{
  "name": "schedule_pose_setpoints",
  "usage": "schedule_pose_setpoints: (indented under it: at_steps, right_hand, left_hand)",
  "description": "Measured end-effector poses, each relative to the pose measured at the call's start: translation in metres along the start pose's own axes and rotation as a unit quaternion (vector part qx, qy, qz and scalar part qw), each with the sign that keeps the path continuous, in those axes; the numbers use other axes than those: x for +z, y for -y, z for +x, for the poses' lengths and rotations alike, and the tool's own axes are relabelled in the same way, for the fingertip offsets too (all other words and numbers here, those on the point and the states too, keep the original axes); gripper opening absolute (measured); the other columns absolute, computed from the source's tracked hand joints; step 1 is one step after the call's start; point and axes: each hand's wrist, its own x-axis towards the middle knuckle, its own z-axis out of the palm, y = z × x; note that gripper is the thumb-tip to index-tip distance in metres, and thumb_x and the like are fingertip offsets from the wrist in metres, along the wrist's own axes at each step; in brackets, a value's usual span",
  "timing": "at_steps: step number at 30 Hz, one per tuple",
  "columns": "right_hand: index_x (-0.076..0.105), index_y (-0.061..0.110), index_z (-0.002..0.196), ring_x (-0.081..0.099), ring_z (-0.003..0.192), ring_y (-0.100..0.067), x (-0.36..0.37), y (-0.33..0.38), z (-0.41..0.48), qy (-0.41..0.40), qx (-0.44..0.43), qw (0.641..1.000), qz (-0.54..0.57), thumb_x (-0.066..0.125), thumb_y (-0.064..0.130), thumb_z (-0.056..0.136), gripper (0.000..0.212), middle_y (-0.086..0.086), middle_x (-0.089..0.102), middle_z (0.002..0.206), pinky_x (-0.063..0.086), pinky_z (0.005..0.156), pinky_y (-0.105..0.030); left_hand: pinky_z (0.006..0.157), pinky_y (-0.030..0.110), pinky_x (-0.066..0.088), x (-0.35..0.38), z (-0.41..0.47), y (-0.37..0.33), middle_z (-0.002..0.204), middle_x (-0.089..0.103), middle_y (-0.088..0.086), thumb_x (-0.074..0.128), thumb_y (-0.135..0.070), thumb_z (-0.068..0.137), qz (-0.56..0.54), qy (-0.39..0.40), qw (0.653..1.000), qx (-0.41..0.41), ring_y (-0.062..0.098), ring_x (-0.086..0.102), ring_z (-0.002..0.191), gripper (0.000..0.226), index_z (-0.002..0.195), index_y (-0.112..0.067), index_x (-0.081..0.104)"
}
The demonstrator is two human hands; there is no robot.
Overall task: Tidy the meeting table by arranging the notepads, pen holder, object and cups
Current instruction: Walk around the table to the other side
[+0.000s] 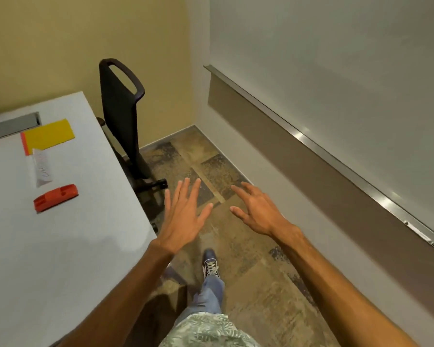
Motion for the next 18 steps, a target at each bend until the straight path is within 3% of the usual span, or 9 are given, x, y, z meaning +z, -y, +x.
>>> schedule_pose_setpoints:
  at_steps: [8,18]
  right_hand:
    - [0.024,0.022,0.156,0.023,0.149,-0.029,-0.035,-0.003,0.162,0.033,-0.078,0.996,-0.022,0.046,0.047,0.100,0.065,-0.017,0.025,0.161,0.027,0.118,-0.043]
    - [0.035,0.022,0.152,0.033,0.144,-0.025,-0.065,0.042,0.347,-0.007,-0.212,0.977,0.011,0.047,0.042,0.101,0.056,-0.011,0.036,0.156,0.032,0.114,-0.043]
  left_hand:
    - [0.122,0.055,0.004,-0.015,0.122,0.046,0.165,0.011,0.008,0.029,-0.067,0.093,-0.003,-0.035,0.996,-0.085,0.023,0.003,0.153,0.077,0.157,-0.026,0.011]
    - [0.123,0.050,0.000,-0.073,0.226,0.110,0.165,0.011,0.005,0.037,-0.059,0.097,-0.002,-0.111,0.976,-0.188,0.021,0.004,0.153,0.072,0.157,-0.027,0.013]
